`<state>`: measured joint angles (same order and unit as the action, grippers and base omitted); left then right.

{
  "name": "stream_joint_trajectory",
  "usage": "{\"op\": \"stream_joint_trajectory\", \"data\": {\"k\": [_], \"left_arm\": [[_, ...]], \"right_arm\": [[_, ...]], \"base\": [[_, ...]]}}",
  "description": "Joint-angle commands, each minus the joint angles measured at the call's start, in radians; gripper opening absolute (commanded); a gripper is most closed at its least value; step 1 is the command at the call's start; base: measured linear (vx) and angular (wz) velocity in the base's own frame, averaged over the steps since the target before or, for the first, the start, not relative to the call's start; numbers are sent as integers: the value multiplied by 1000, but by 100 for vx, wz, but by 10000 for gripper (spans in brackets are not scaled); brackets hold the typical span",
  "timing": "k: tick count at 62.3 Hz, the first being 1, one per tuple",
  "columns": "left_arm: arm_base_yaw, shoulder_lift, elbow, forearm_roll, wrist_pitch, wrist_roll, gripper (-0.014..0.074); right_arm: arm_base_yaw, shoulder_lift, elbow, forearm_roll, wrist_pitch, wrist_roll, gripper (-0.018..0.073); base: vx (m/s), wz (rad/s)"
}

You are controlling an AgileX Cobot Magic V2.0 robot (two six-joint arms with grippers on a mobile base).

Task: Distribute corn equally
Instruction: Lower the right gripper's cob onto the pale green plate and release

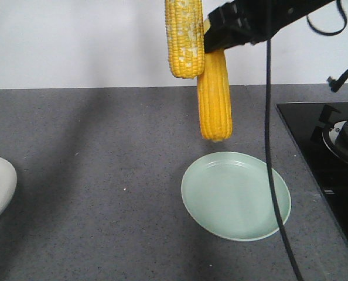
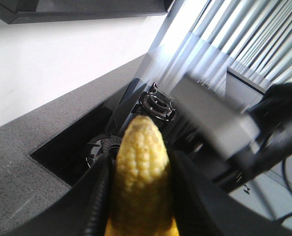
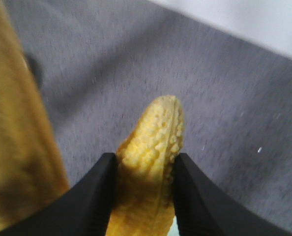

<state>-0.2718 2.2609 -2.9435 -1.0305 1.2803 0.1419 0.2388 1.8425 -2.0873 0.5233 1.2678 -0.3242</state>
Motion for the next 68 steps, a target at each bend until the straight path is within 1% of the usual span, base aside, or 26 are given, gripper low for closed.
{"op": "stream_joint_trajectory", "data": {"k": [1, 10, 17, 27, 36, 43, 47, 62, 64, 68], "left_arm": [[0, -69, -67, -57, -28, -11, -7], [0, -69, -67, -57, -28, -11, -7], [0, -69, -67, -57, -28, -11, -7], [0, -69, -67, -57, -28, -11, -7], [0, -69, -67, -57, -28, -11, -7], [0, -69, -67, -57, -28, -11, -7], [0, -69, -67, -57, -28, -11, -7], [0, -69, -67, -57, -28, -11, -7], [0, -69, -67, -57, -28, -11, -7], [0, -69, -67, -57, -28, -11, -7]], "right_arm": [[10, -40, 64, -22, 22, -3, -4], [1, -56, 196, -76, 22, -4, -4], [1, -72, 267, -104, 22, -19, -4], [1, -73, 347, -154, 22, -19, -1], [1, -72, 390, -166, 22, -64, 20], [3, -68, 395, -164, 22, -71, 74], [3, -68, 395, -165, 22, -71, 125], [3, -68, 395, -170, 22, -52, 396], [3, -68, 395, -170, 22, -49, 428], [3, -68, 395, -170, 22, -44, 463]], "base": [[0, 0], [0, 0], [0, 0], [0, 0], [0, 0], [0, 0], [0, 0], [0, 0], [0, 0], [0, 0]]}}
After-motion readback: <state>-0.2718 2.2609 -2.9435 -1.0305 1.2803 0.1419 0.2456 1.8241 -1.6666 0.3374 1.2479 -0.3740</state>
